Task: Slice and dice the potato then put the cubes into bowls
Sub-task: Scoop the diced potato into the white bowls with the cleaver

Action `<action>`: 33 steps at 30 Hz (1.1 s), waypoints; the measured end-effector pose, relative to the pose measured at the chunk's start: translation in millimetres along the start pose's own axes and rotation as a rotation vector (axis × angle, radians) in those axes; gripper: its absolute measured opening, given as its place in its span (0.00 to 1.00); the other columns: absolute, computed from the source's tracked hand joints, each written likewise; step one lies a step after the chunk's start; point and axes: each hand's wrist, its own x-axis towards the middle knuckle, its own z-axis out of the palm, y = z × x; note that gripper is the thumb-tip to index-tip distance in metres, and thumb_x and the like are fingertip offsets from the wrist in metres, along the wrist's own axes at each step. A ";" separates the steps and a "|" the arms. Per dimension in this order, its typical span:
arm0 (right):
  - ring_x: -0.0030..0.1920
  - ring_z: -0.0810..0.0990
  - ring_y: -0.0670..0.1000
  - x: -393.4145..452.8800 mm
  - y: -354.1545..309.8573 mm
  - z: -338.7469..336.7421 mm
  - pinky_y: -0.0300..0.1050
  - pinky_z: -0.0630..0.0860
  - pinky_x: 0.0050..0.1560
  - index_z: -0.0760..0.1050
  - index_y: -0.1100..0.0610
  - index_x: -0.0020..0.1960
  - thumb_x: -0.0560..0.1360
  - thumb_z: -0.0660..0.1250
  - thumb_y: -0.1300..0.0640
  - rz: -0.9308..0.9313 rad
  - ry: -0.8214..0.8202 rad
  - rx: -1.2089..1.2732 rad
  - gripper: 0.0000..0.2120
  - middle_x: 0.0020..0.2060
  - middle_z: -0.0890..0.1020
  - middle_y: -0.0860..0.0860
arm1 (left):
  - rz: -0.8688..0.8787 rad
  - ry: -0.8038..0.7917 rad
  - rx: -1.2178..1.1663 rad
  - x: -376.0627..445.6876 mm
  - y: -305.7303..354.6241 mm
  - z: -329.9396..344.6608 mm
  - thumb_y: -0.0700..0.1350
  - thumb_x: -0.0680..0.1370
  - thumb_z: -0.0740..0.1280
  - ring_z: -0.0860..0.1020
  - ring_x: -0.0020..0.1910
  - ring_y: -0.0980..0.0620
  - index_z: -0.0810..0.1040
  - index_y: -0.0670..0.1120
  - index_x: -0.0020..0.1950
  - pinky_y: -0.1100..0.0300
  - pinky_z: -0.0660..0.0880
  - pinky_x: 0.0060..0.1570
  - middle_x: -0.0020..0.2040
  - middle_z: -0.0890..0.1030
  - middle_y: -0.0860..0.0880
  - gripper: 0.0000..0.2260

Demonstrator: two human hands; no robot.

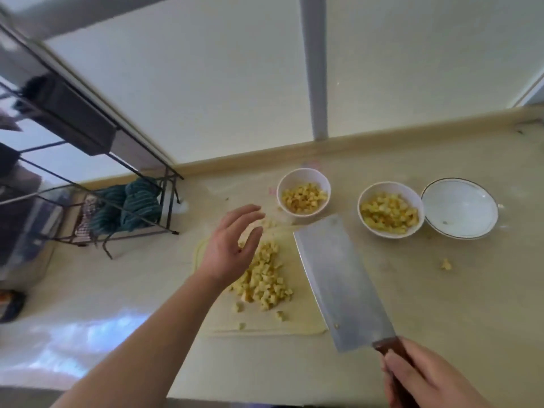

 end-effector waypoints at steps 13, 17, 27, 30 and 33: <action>0.25 0.78 0.52 34.9 21.3 93.2 0.41 0.76 0.30 0.80 0.59 0.49 0.79 0.61 0.67 0.135 0.254 0.134 0.10 0.26 0.81 0.59 | 0.003 -0.443 0.219 -41.7 -49.4 27.1 0.72 0.77 0.49 0.47 0.83 0.53 0.53 0.54 0.83 0.49 0.46 0.81 0.84 0.52 0.54 0.38; 0.25 0.78 0.59 40.1 17.4 100.9 0.47 0.76 0.26 0.78 0.58 0.52 0.81 0.59 0.63 0.211 0.250 0.148 0.09 0.27 0.80 0.61 | 0.062 -0.345 0.179 -49.9 -49.9 38.3 0.71 0.77 0.54 0.61 0.80 0.47 0.68 0.49 0.80 0.42 0.57 0.78 0.79 0.68 0.50 0.38; 0.28 0.83 0.58 70.6 4.9 120.6 0.40 0.74 0.25 0.75 0.53 0.52 0.82 0.58 0.58 0.209 0.120 -0.046 0.07 0.28 0.83 0.57 | 0.134 -0.172 0.175 -72.0 -39.2 52.2 0.69 0.76 0.61 0.65 0.78 0.45 0.73 0.49 0.75 0.38 0.57 0.77 0.77 0.71 0.50 0.34; 0.30 0.83 0.60 76.0 5.7 120.9 0.45 0.78 0.28 0.73 0.52 0.51 0.82 0.58 0.56 0.220 0.085 -0.077 0.06 0.29 0.83 0.57 | 0.127 -0.172 0.199 -72.7 -37.9 54.9 0.69 0.76 0.61 0.63 0.79 0.46 0.71 0.49 0.77 0.37 0.56 0.77 0.79 0.69 0.51 0.36; 0.30 0.83 0.59 82.4 3.1 125.7 0.54 0.80 0.35 0.72 0.51 0.52 0.83 0.57 0.56 0.229 0.008 -0.094 0.05 0.30 0.84 0.57 | 0.127 -0.163 0.211 -72.2 -38.4 56.3 0.69 0.76 0.61 0.62 0.80 0.46 0.69 0.48 0.78 0.37 0.56 0.77 0.79 0.67 0.50 0.37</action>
